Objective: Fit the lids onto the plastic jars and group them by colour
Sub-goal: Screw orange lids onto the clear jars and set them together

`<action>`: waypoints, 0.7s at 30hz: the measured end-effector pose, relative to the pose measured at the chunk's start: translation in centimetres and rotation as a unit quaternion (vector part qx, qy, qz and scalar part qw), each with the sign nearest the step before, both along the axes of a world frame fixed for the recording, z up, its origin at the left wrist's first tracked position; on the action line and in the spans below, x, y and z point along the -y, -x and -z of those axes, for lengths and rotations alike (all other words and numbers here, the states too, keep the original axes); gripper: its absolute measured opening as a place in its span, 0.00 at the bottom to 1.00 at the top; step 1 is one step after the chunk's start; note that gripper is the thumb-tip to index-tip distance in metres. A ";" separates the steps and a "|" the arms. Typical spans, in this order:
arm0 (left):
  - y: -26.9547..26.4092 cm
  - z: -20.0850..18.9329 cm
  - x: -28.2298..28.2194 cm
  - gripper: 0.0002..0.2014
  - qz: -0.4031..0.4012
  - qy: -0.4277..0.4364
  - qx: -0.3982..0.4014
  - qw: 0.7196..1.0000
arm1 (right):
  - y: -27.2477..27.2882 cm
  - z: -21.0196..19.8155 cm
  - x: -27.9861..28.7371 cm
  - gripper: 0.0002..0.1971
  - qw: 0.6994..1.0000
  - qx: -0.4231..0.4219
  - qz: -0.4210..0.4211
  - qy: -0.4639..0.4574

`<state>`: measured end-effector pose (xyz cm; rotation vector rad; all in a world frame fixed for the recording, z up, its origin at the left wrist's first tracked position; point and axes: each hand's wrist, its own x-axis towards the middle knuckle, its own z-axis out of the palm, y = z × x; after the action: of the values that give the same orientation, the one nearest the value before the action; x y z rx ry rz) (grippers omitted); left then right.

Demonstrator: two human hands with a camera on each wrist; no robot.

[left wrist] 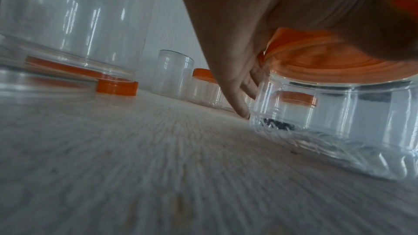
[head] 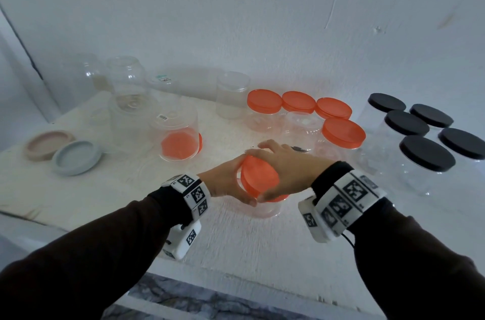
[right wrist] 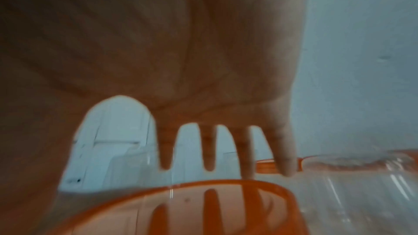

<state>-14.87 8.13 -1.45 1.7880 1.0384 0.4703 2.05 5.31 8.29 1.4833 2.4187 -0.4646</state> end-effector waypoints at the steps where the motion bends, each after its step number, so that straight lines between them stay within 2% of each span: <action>1: 0.0 0.1 0.0 0.47 0.001 -0.002 0.002 1.000 | -0.2 -0.4 -0.1 0.46 0.999 -0.007 -0.022 0.031; 3: 0.0 0.1 0.0 0.48 0.003 -0.001 0.005 1.000 | -0.3 -0.6 -0.2 0.45 0.998 0.001 -0.039 0.040; 6: 0.0 0.1 0.0 0.50 0.008 -0.003 0.003 1.000 | 0.3 0.1 0.0 0.42 0.999 0.019 0.003 -0.035; 9: 0.1 -0.1 0.0 0.51 -0.002 0.009 -0.013 1.000 | 1.0 0.8 0.3 0.46 0.993 0.059 0.041 -0.095; 11: 0.0 -0.1 0.0 0.50 -0.001 0.009 -0.014 1.000 | 0.7 0.4 0.1 0.47 0.996 0.055 0.035 -0.069; 15: -0.1 -0.1 0.1 0.47 0.007 0.000 -0.004 1.000 | 0.0 -0.7 -0.2 0.47 0.998 0.034 -0.030 0.040; 18: 0.0 0.0 0.1 0.52 0.011 0.007 0.005 1.000 | 0.4 -0.2 -0.1 0.44 0.999 0.036 -0.008 -0.014; 21: 0.1 0.0 0.0 0.50 0.006 0.016 -0.003 1.000 | 1.1 0.6 0.3 0.44 0.994 0.058 0.033 -0.083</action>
<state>-14.92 8.12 -1.42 1.7684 1.0345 0.4390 0.90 4.97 7.69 1.6142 2.3732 -0.1880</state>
